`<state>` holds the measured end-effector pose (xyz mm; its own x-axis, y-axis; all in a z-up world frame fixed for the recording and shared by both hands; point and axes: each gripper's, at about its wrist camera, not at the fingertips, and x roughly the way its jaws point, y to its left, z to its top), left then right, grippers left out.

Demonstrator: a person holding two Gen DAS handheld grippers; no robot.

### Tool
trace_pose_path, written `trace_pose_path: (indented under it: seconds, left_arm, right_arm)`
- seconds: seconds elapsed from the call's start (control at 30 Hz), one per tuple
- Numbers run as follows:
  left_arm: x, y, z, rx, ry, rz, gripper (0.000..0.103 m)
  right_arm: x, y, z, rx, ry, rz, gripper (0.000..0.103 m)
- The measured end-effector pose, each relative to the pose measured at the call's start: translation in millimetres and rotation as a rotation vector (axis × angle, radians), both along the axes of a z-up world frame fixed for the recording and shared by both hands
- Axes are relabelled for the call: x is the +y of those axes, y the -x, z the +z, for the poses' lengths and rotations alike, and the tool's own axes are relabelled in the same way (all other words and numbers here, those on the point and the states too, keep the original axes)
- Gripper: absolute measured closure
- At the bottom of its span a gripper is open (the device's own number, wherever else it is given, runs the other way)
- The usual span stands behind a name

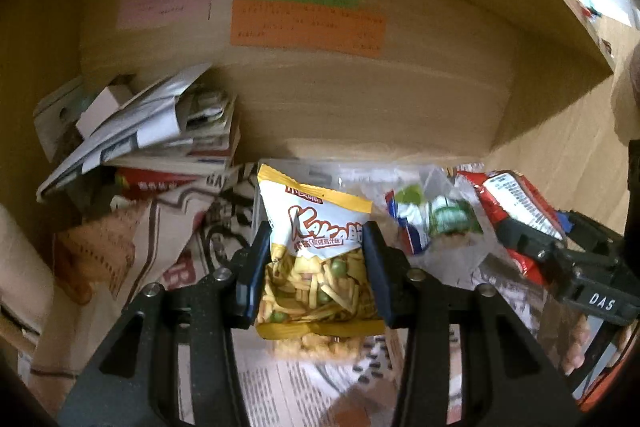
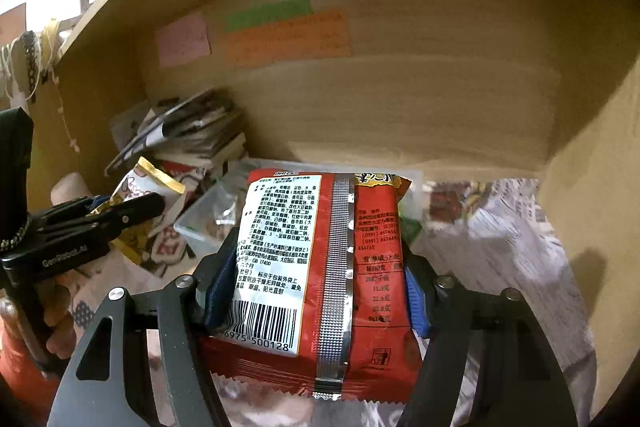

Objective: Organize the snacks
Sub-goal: 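Carry the chip bag and red wafer pack into the clear box and release both, then grasp the peanut brittle block with the left tool while the right tool grasps the wrapped bar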

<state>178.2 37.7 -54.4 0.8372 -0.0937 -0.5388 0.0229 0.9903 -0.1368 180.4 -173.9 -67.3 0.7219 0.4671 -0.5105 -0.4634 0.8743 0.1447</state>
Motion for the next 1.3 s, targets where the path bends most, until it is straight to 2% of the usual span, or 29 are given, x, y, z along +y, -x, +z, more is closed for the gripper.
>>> trace_pose_path:
  seconds: [0.27,0.47,0.9,1.1,1.3]
  left_arm:
    - [-2,-33,11,-0.011,-0.031,-0.009,0.059]
    - [-8,-60,5,0.011,-0.026,-0.028,0.059]
    - [-14,-123,-36,0.149,-0.008,-0.062,0.059]
    - [-10,-137,-43,0.166,-0.001,-0.061,0.059]
    - [-11,-131,-39,0.159,0.006,-0.062,0.057]
  right_arm:
    - [16,-31,5,-0.008,-0.005,-0.006,0.038]
    - [25,-52,3,-0.004,0.016,-0.017,0.038]
    - [33,-98,-22,0.074,0.093,-0.019,0.038]
    - [33,-111,-29,0.104,0.098,-0.024,0.036]
    - [30,-108,-24,0.088,0.097,-0.016,0.035]
